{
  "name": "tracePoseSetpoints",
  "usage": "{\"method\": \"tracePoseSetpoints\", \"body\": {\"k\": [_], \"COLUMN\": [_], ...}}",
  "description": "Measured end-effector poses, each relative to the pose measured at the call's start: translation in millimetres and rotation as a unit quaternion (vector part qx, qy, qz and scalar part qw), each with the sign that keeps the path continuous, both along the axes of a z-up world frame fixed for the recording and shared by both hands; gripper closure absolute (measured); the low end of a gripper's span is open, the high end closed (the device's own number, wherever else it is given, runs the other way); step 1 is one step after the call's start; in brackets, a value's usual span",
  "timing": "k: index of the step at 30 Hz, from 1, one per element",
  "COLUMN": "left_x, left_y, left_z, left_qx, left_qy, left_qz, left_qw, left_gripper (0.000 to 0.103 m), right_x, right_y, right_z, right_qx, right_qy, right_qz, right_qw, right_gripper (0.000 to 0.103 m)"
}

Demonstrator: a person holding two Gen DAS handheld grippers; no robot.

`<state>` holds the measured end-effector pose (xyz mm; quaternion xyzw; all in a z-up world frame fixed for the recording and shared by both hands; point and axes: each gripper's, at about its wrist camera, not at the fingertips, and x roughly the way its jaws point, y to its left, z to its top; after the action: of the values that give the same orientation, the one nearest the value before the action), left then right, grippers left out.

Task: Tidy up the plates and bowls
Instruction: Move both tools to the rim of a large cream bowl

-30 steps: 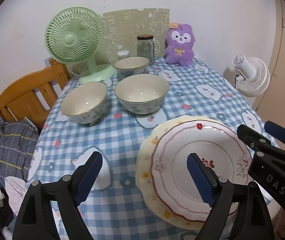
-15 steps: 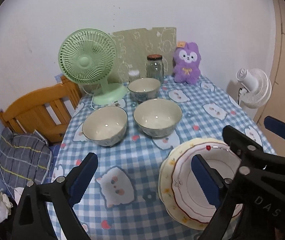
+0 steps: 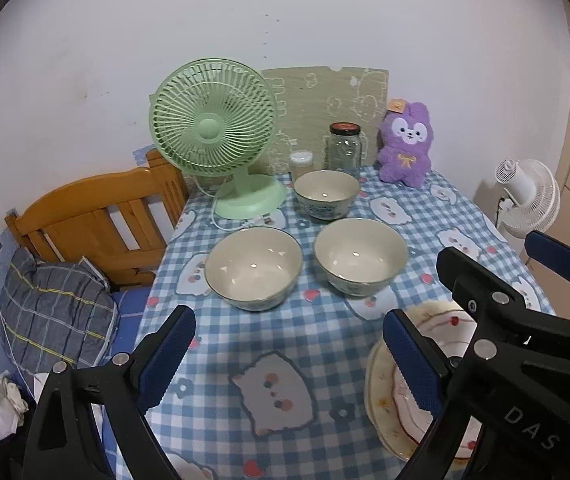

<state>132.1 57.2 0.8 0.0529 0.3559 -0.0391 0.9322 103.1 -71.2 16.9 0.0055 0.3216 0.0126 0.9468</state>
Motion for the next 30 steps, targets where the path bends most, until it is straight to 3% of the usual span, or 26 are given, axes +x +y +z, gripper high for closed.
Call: {"method": "tracePoseSetpoints", "body": {"k": [4,16,21,30], "left_x": [10.9,48.2,67.4,97.1], "left_y": [10.3,48.1,60.4,73.7], "left_z": [-2.7,-16.3,-25.3,-52.6], "left_qx": [-0.008,-0.011,-0.005,-0.015], "left_qy": [-0.003,-0.009,-0.016,0.010], "left_qz": [0.006,0.028,0.033,0.026], "left_qw": [1.0000,0.9995,0.9993,0.9995], "left_gripper": [0.007,0.007,0.007,0.008], "right_x": [9.1,50.0,70.6,99.9], "right_y": [14.2,53.7,69.2,80.7], "right_z": [-0.9,-14.9,-25.0,-53.6], "right_qx": [0.005,0.010,0.009,0.023], "right_qy": [-0.020,-0.007,0.008,0.041], "right_qz": [0.001,0.015,0.018,0.011], "right_qw": [1.000,1.000,1.000,0.999], "right_gripper": [0.016,0.016,0.016,0.016]}}
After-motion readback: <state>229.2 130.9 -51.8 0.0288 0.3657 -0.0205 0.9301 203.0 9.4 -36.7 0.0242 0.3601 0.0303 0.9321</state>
